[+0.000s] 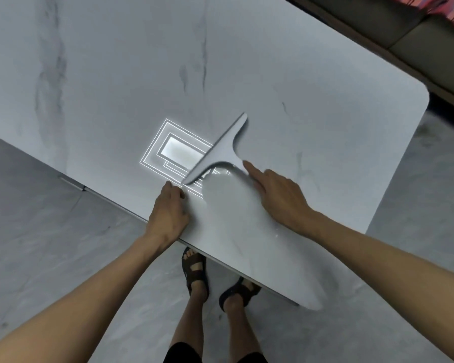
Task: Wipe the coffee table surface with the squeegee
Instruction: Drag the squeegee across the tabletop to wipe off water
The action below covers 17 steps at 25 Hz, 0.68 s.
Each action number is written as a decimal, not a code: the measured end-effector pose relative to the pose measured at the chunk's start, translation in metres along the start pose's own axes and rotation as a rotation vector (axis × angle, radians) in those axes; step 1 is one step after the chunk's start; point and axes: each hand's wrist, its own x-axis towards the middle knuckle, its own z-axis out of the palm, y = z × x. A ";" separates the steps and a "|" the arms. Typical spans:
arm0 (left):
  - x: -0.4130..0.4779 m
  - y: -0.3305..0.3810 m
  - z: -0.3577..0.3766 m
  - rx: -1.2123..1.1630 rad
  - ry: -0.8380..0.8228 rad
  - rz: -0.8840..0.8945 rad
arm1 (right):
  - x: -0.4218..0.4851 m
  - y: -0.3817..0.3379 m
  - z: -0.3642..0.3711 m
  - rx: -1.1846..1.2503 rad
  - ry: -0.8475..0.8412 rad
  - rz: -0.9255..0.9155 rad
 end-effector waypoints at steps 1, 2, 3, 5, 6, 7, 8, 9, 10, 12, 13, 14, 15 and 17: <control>-0.001 0.003 0.002 0.001 -0.016 0.000 | -0.018 0.018 0.001 -0.030 -0.012 0.007; -0.004 0.007 0.004 0.009 -0.034 0.003 | -0.037 0.039 -0.001 -0.057 -0.015 0.022; -0.006 0.013 0.007 0.021 -0.049 0.012 | -0.054 0.059 -0.004 -0.078 -0.009 0.045; -0.009 0.025 0.015 0.046 -0.075 0.043 | -0.086 0.094 -0.010 -0.106 0.006 0.098; -0.011 0.032 0.019 0.056 -0.090 0.061 | -0.101 0.110 -0.012 -0.118 0.013 0.121; -0.012 0.038 0.023 0.064 -0.104 0.077 | -0.113 0.123 -0.015 -0.128 0.018 0.140; -0.013 0.043 0.027 0.069 -0.120 0.093 | -0.124 0.135 -0.018 -0.132 0.023 0.157; -0.015 0.048 0.030 0.069 -0.135 0.108 | -0.134 0.144 -0.022 -0.127 0.032 0.171; -0.018 0.053 0.032 0.060 -0.148 0.115 | -0.142 0.149 -0.025 -0.119 0.042 0.178; -0.023 0.058 0.035 0.019 -0.151 0.104 | -0.152 0.149 -0.031 -0.105 0.062 0.165; -0.026 0.059 0.035 -0.003 -0.138 0.086 | -0.152 0.142 -0.031 -0.094 0.077 0.147; -0.028 0.058 0.034 -0.025 -0.119 0.059 | -0.150 0.131 -0.030 -0.074 0.083 0.125; -0.029 0.056 0.033 -0.046 -0.101 0.026 | -0.144 0.117 -0.026 -0.048 0.070 0.095; -0.030 0.051 0.030 -0.065 -0.070 -0.028 | -0.128 0.084 -0.010 -0.014 0.002 0.005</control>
